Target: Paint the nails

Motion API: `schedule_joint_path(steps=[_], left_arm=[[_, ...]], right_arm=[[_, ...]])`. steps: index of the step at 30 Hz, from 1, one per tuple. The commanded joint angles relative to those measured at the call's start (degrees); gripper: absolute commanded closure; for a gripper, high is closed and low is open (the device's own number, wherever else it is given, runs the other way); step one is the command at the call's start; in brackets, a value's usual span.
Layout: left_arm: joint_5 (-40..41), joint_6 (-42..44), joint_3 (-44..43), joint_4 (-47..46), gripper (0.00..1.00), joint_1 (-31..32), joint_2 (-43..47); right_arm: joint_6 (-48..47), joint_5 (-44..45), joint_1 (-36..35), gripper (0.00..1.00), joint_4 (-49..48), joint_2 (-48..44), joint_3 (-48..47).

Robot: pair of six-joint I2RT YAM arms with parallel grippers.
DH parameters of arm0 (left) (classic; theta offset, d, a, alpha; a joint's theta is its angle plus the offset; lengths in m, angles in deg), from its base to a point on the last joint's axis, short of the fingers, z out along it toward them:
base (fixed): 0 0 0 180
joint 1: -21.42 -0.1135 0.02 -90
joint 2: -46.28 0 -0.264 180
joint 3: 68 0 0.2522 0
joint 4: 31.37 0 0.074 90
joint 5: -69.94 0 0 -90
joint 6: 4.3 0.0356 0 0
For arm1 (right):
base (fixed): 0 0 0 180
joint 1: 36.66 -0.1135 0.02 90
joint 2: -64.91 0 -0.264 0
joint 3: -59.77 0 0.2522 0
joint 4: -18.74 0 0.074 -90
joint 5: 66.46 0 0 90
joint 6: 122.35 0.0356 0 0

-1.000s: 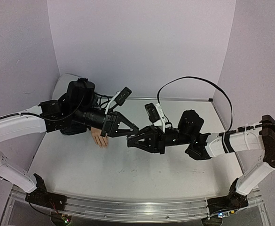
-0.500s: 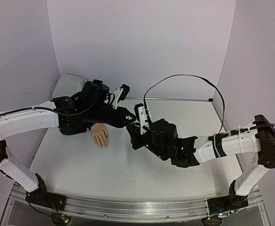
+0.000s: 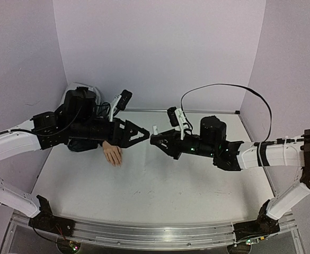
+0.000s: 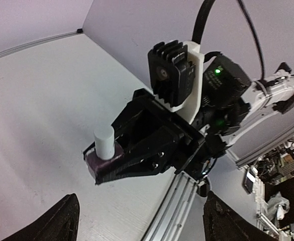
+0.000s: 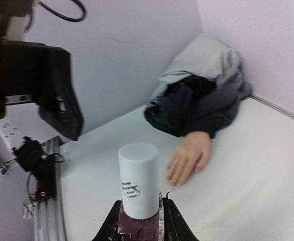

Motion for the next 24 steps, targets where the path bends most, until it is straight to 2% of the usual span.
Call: schedule_joint_path(steps=[1, 3, 9, 13, 22, 24], left_arm=[[-8.7, 0.5, -0.1, -7.3, 0.13, -0.8, 1.8], [-11.4, 0.4, -0.8, -8.0, 0.15, -0.8, 1.0], [-22.8, -0.7, -1.6, -13.3, 0.36, -0.8, -1.8], [-24.2, -1.1, -1.5, -14.7, 0.49, -0.8, -2.4], [-25.8, -1.5, -2.5, -15.5, 0.69, -0.7, -4.9], [-26.2, -1.2, -2.6, -15.5, 0.76, -0.7, -5.6]], right_arm=[[9.0, -24.0, 0.6, 1.00, -11.6, -3.2, 0.1], [13.0, -28.6, 0.6, 1.00, -15.9, -3.2, 0.6], [19.9, -34.3, 0.6, 1.00, -23.9, -1.7, 0.7], [22.2, -36.9, 0.5, 1.00, -27.3, 0.2, 0.3], [21.1, -37.2, 0.4, 1.00, -29.4, 1.6, 1.2], [20.2, -36.3, 0.4, 1.00, -29.4, 1.4, 1.6]])
